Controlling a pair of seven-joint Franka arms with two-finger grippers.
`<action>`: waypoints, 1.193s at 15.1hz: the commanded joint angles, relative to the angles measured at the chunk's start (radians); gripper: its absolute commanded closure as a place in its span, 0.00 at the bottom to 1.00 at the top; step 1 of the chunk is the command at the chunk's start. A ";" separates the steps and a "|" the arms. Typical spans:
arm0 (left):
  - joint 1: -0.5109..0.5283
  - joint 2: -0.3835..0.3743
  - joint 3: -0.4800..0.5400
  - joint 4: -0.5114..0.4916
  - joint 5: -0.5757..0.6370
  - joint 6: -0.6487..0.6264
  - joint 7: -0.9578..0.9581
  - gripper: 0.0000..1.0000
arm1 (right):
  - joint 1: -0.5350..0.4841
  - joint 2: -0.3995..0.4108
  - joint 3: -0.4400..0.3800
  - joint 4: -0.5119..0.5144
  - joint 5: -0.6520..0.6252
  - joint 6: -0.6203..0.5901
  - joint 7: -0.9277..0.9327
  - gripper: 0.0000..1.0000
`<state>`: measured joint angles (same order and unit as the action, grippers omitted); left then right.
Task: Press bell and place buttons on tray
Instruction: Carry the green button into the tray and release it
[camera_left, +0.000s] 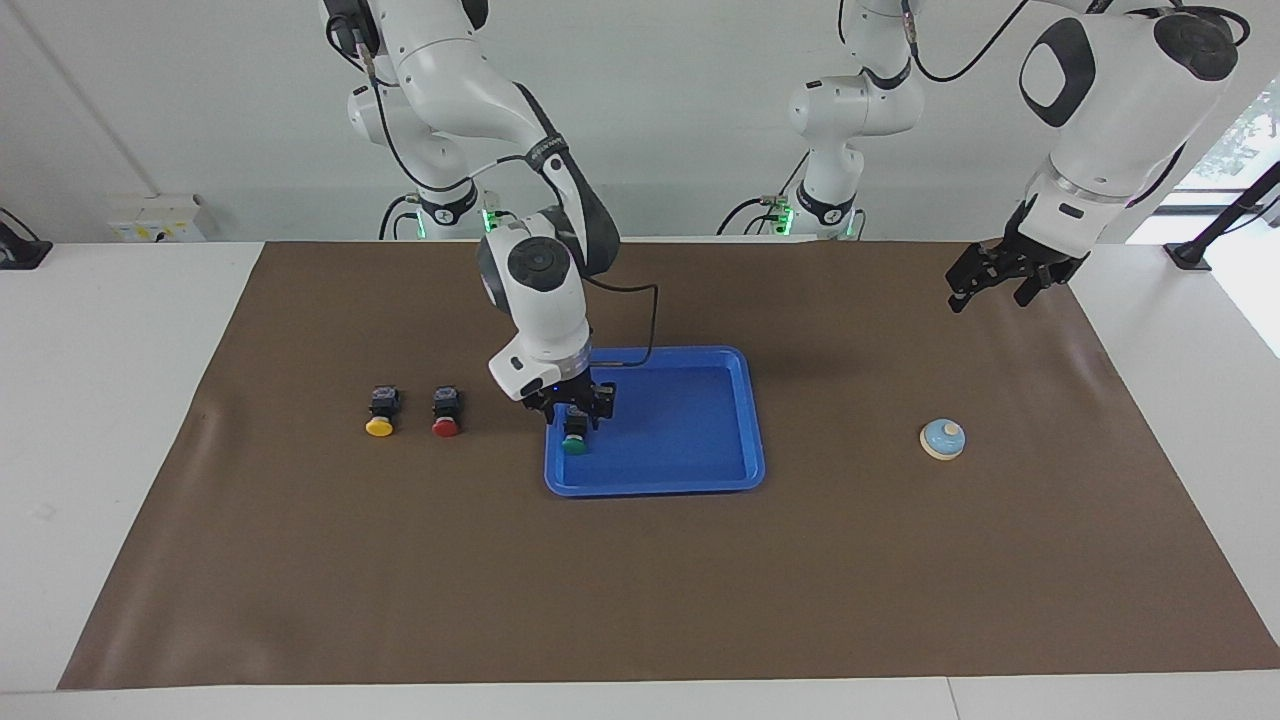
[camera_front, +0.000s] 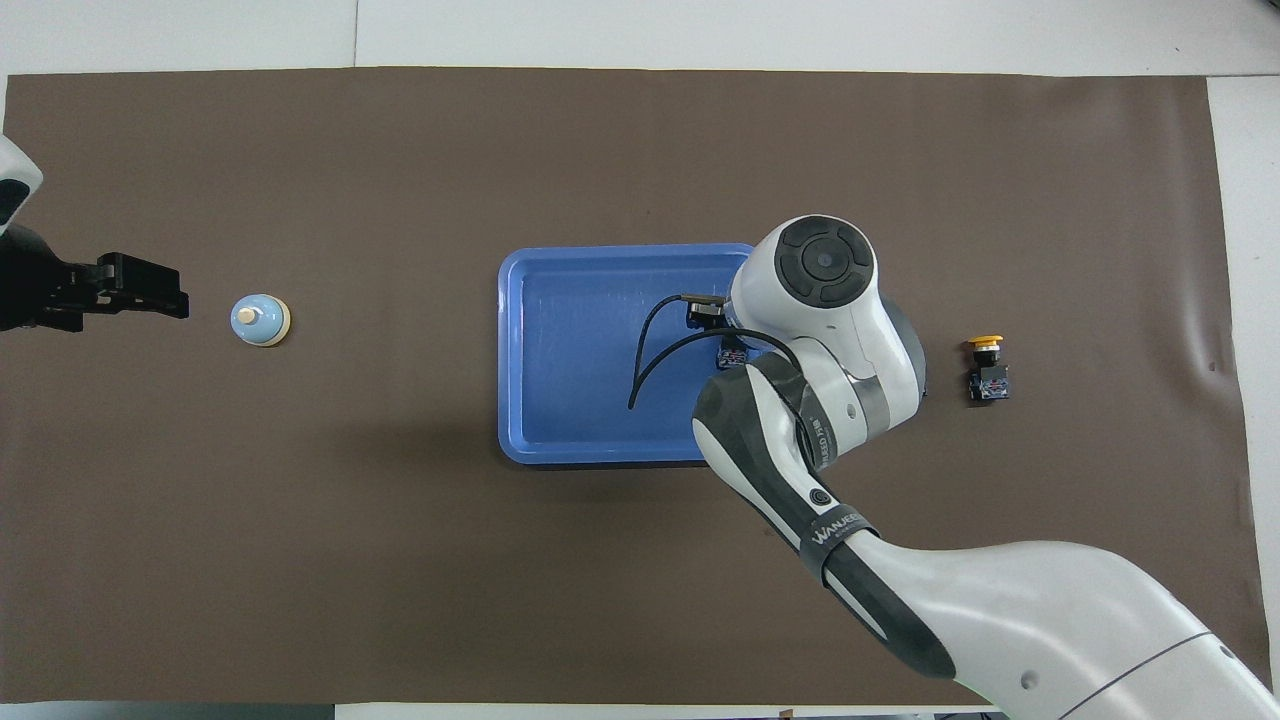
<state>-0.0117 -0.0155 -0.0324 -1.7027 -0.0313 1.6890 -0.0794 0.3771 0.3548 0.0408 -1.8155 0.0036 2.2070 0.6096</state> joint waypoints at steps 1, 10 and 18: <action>0.006 -0.014 -0.001 0.021 -0.006 -0.029 -0.002 0.00 | -0.130 -0.088 0.002 -0.010 0.013 -0.072 -0.182 0.00; 0.007 -0.015 -0.003 0.055 0.014 -0.052 -0.002 0.00 | -0.418 -0.163 0.002 -0.209 0.013 -0.020 -0.640 0.00; 0.007 -0.024 -0.004 0.046 0.014 -0.051 -0.002 0.00 | -0.449 -0.198 0.002 -0.390 0.013 0.149 -0.663 0.00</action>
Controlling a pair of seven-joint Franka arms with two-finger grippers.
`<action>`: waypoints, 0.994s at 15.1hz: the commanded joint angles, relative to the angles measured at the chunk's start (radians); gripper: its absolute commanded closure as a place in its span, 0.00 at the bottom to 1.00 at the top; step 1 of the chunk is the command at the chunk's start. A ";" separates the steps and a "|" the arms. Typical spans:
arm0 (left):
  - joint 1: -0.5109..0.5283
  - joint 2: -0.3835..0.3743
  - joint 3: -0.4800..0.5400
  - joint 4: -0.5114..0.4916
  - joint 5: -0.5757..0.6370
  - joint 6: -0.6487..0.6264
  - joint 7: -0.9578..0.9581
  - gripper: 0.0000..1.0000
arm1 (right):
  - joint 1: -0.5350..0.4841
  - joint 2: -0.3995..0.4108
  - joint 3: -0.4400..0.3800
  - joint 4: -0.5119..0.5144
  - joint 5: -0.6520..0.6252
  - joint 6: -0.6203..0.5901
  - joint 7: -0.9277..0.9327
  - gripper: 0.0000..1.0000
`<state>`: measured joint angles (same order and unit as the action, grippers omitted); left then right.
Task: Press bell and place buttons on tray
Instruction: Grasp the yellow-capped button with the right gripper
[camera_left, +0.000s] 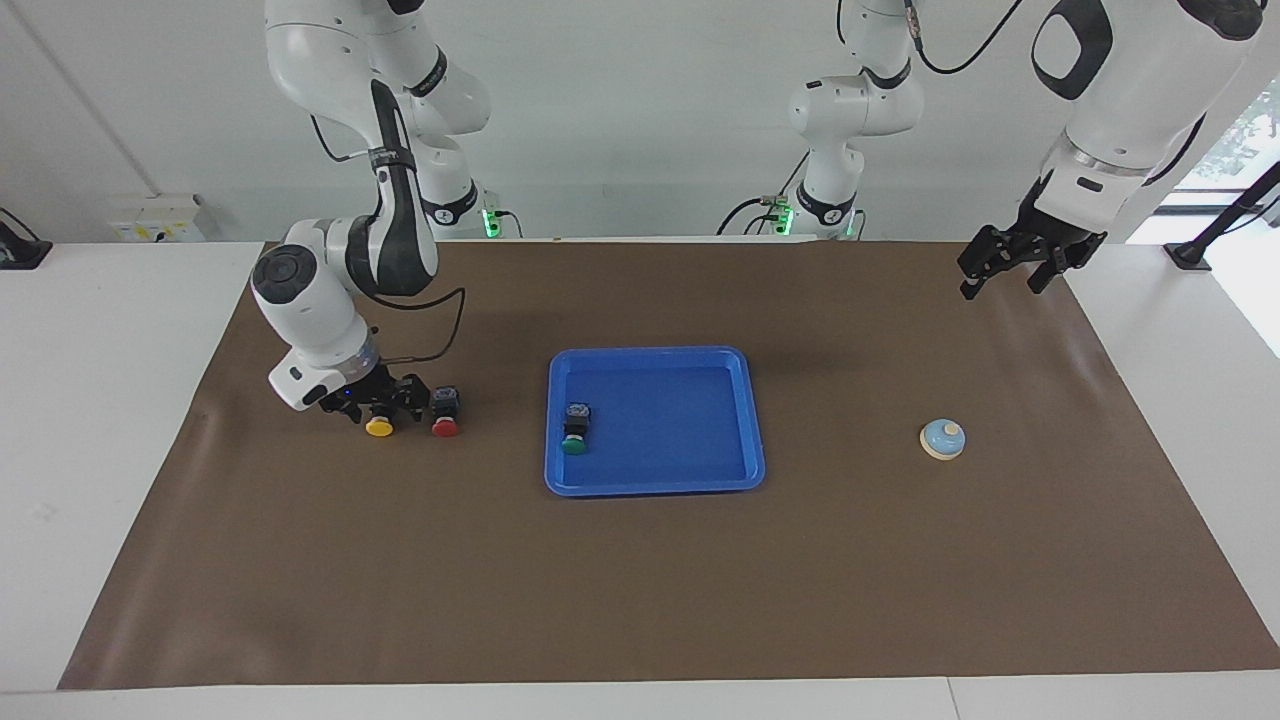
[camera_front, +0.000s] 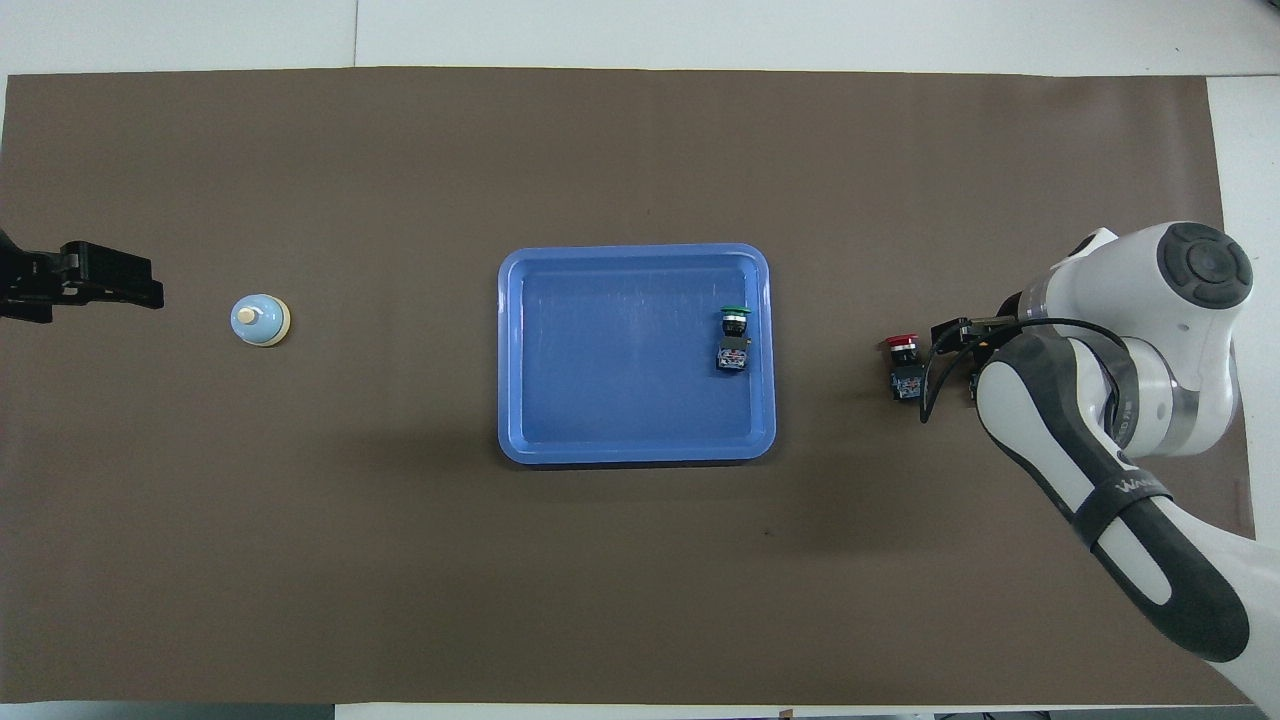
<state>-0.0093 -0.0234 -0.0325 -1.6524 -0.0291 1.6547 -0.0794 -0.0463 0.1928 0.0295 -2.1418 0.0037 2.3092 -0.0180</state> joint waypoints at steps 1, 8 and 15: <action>0.005 -0.018 -0.004 -0.004 0.012 -0.018 -0.002 0.00 | -0.026 -0.036 0.013 -0.079 0.013 0.068 -0.034 0.00; -0.001 -0.020 -0.004 0.008 0.012 -0.045 0.000 0.00 | -0.024 -0.029 0.015 -0.083 0.015 0.116 -0.025 1.00; 0.000 -0.018 -0.004 0.031 0.011 -0.052 0.000 0.00 | 0.090 0.040 0.055 0.302 0.038 -0.232 0.252 1.00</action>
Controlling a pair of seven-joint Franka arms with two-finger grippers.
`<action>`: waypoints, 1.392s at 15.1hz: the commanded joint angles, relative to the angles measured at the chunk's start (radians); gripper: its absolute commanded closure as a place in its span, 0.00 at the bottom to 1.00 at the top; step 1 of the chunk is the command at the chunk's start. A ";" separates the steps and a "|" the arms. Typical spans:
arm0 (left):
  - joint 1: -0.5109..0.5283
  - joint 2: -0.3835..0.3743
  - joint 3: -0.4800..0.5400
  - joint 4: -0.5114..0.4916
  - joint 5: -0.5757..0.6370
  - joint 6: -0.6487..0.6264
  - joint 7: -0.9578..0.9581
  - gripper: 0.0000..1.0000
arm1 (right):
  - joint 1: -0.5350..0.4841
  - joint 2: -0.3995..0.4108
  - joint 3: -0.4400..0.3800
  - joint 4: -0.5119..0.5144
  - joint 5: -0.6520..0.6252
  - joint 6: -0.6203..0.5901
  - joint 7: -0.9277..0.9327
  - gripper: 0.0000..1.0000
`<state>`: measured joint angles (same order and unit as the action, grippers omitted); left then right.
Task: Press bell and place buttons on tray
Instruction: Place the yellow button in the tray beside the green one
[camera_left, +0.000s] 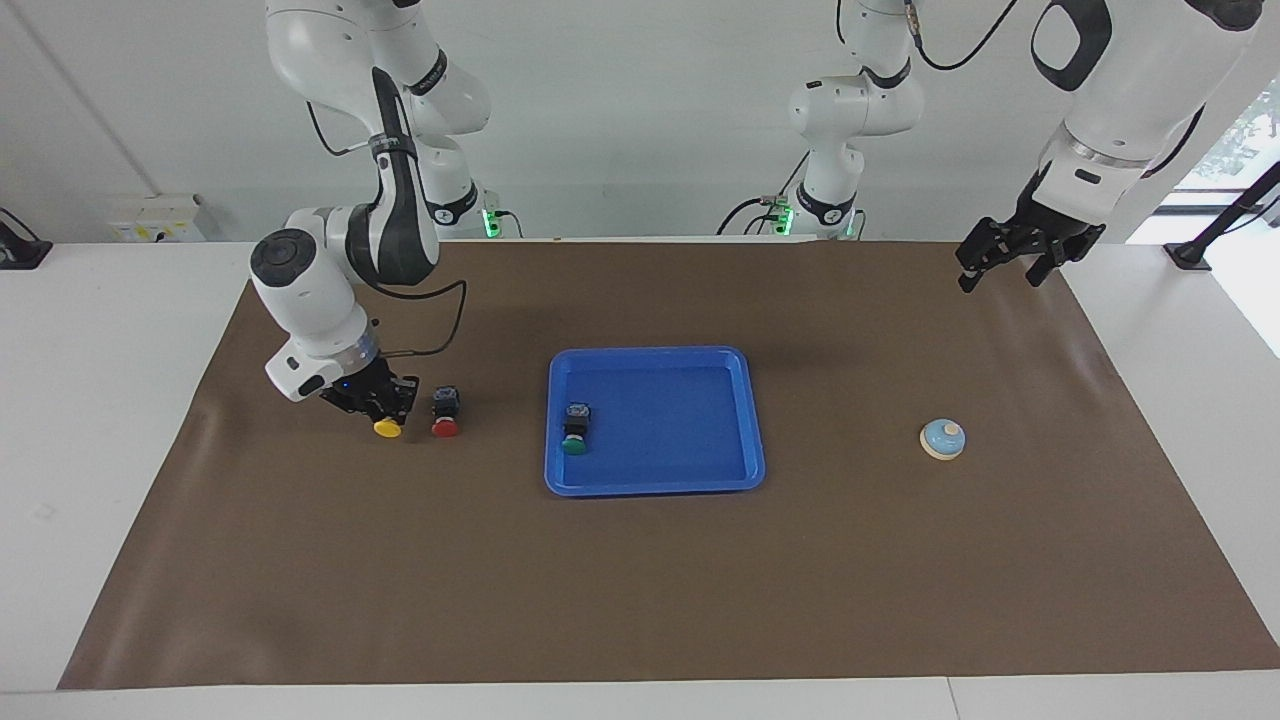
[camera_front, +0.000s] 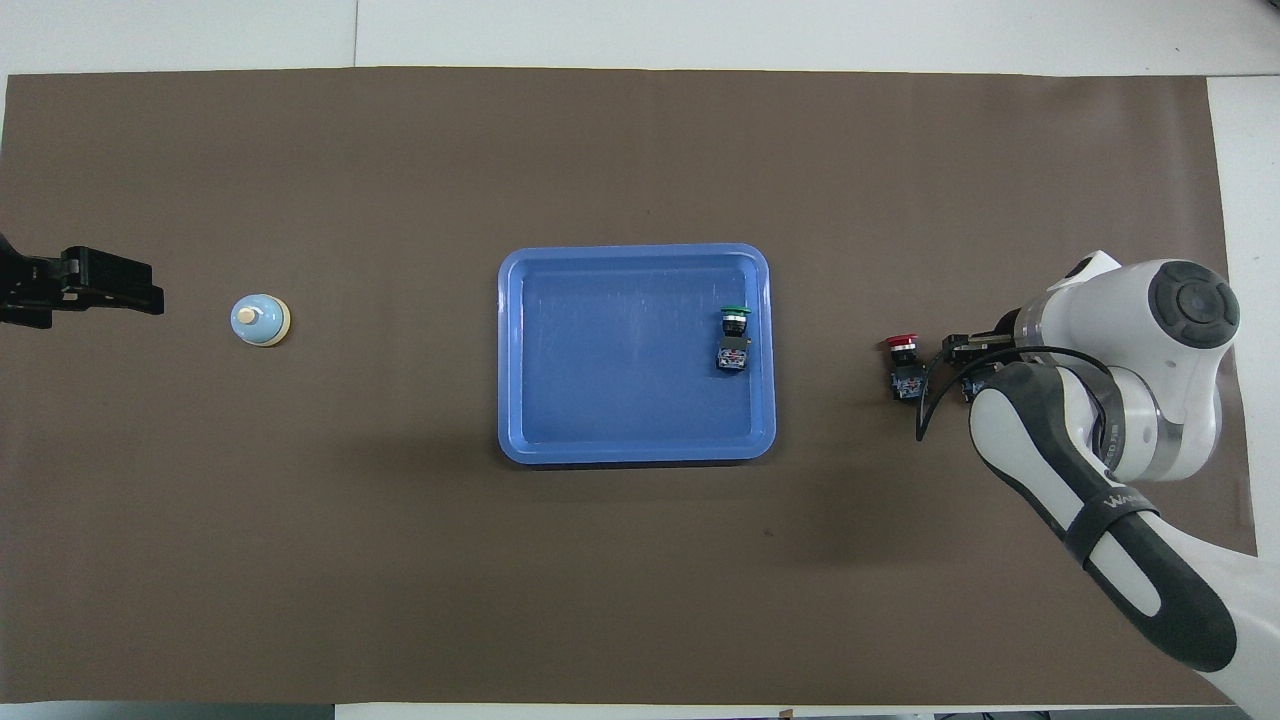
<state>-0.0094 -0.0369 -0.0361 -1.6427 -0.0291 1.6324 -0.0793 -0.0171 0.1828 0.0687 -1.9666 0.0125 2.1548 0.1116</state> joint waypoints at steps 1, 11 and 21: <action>0.000 -0.005 0.001 0.018 0.011 -0.025 0.000 0.00 | 0.112 0.055 0.016 0.147 0.047 -0.073 0.193 1.00; 0.003 -0.009 -0.001 0.011 0.011 -0.026 -0.002 0.00 | 0.459 0.250 0.016 0.267 0.052 0.085 0.623 1.00; 0.003 -0.009 -0.001 0.011 0.011 -0.026 -0.002 0.00 | 0.419 0.216 0.003 0.285 0.027 -0.027 0.535 0.00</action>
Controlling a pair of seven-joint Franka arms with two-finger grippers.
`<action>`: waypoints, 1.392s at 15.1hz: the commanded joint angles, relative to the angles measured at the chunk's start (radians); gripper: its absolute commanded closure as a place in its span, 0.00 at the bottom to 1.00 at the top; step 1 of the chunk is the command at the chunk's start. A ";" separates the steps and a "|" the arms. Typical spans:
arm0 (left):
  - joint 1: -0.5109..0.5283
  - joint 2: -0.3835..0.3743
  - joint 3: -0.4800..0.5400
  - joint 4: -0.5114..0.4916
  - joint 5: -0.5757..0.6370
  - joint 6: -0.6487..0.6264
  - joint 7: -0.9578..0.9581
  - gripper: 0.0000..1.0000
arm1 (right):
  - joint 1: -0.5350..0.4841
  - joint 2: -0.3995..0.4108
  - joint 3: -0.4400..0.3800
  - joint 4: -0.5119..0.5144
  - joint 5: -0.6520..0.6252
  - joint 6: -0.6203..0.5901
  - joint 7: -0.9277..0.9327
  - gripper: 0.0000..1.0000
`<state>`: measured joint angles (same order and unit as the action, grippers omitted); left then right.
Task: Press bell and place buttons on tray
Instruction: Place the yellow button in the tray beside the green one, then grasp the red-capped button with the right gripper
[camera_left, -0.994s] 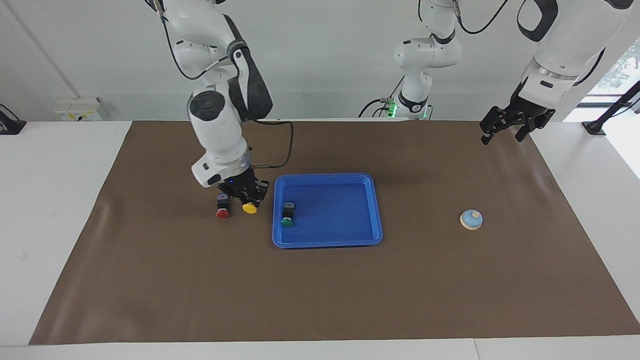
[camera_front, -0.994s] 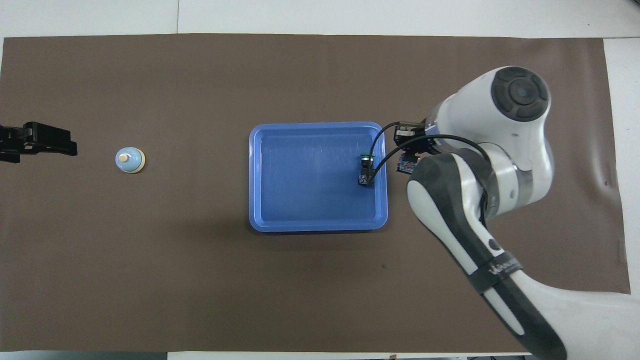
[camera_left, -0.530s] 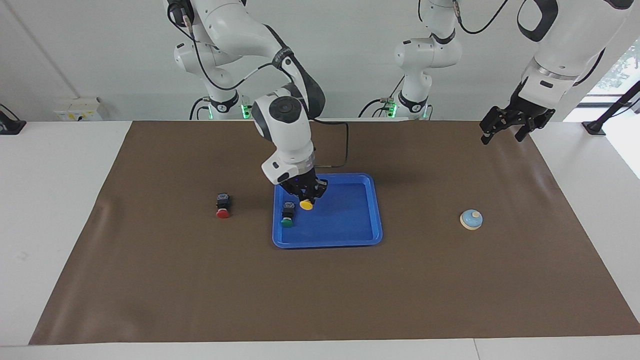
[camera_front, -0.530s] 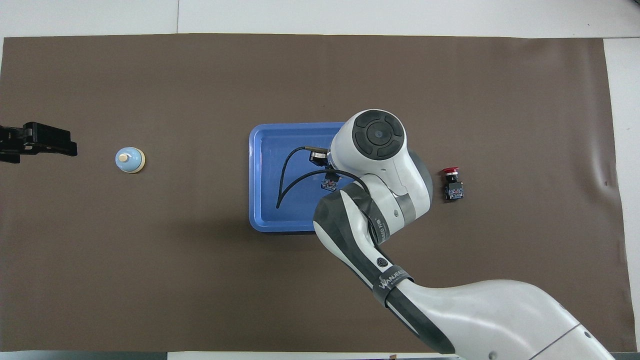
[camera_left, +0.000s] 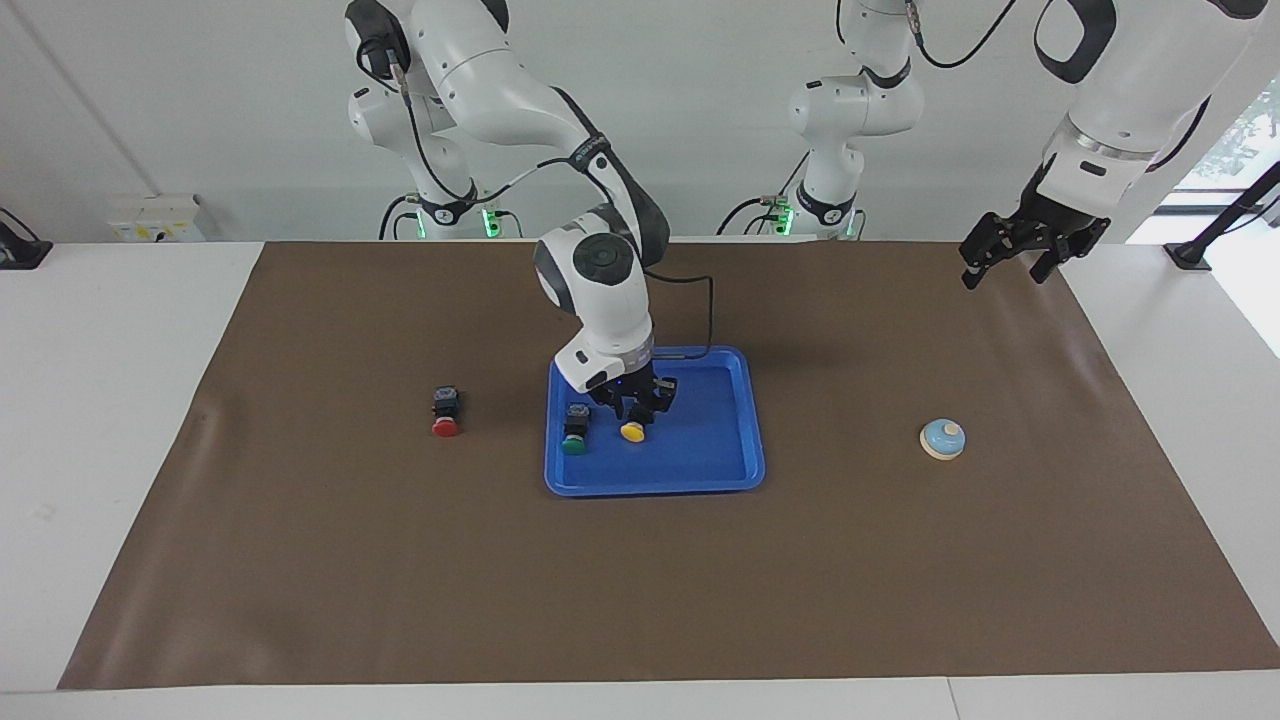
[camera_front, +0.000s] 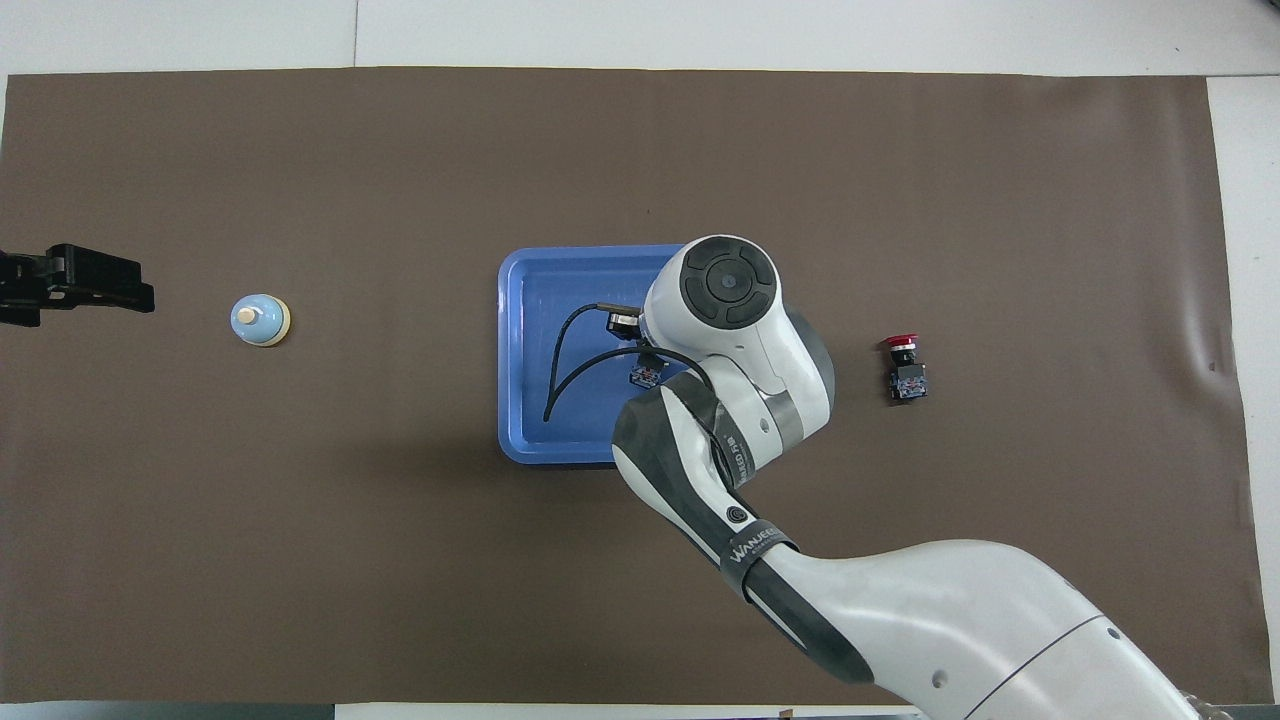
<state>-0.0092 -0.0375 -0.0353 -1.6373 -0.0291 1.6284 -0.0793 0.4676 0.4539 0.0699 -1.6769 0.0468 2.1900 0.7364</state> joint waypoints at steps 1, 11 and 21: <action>0.003 -0.009 -0.002 0.005 0.011 -0.022 -0.002 0.00 | -0.102 -0.079 0.002 -0.036 -0.008 -0.087 -0.177 0.00; 0.003 -0.009 -0.002 0.005 0.011 -0.022 -0.002 0.00 | -0.394 -0.277 0.002 -0.481 -0.010 0.125 -0.704 0.00; 0.003 -0.010 -0.002 0.005 0.011 -0.022 -0.002 0.00 | -0.406 -0.281 0.002 -0.535 -0.007 0.186 -0.695 0.94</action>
<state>-0.0091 -0.0375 -0.0352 -1.6373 -0.0291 1.6277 -0.0793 0.0811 0.1914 0.0600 -2.1834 0.0457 2.3450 0.0456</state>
